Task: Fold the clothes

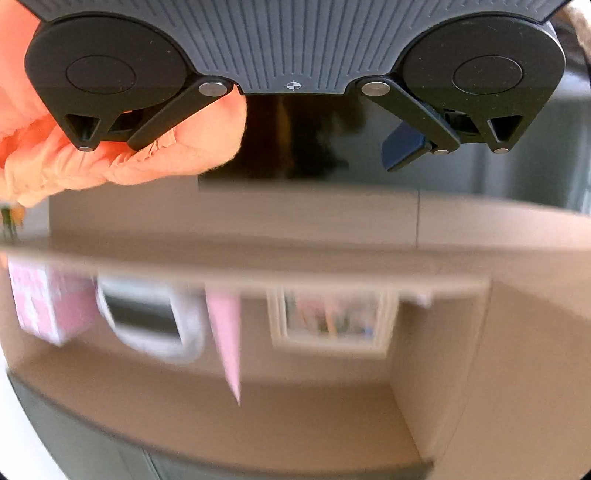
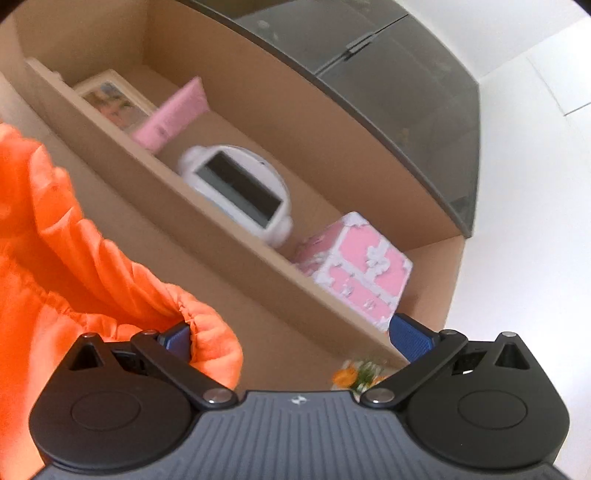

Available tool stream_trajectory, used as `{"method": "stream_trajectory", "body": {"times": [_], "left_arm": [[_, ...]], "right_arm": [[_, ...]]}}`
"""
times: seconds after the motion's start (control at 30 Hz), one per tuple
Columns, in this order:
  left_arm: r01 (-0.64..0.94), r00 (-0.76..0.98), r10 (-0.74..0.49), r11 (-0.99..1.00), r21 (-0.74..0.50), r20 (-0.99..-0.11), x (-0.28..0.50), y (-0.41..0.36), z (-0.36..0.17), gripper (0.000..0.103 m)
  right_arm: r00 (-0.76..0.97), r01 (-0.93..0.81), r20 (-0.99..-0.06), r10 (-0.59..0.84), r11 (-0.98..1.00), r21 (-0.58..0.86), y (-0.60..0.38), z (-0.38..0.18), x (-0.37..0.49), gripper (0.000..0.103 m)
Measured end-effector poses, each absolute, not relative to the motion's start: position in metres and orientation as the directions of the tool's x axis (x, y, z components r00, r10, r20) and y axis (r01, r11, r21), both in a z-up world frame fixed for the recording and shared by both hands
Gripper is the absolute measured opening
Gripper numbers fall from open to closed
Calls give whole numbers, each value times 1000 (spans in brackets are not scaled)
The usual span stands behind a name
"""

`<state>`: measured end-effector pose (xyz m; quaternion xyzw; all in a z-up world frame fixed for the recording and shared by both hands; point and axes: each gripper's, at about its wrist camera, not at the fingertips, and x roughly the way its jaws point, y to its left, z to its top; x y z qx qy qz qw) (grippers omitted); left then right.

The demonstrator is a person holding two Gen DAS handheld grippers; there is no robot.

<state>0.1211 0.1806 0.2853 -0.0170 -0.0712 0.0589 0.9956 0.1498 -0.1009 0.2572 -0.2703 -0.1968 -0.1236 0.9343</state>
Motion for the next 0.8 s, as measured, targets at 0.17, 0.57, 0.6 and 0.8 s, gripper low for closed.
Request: {"method": "stream_trajectory", "body": {"times": [0.17,0.57,0.6,0.8], "left_arm": [[-92,953,88,996,-2,289,70,167,302,103],[101,465,-351,933,-345,-813,74,147,-11,103],[64,465,-339,934,-351,-818,72,149,-13,103],[4,575,-289,937,-350,-766,58,157,15,103]], "right_arm": [[759,425,641,-113,832,-357,-108,302,117,103],[893,-415,-387,230,753,-511,-125,62,68,103],[858,-458,-454,241,759,-463,-127,47,70,103],[725,-467,-606,326,880,-84,-156,33,104,103]]}}
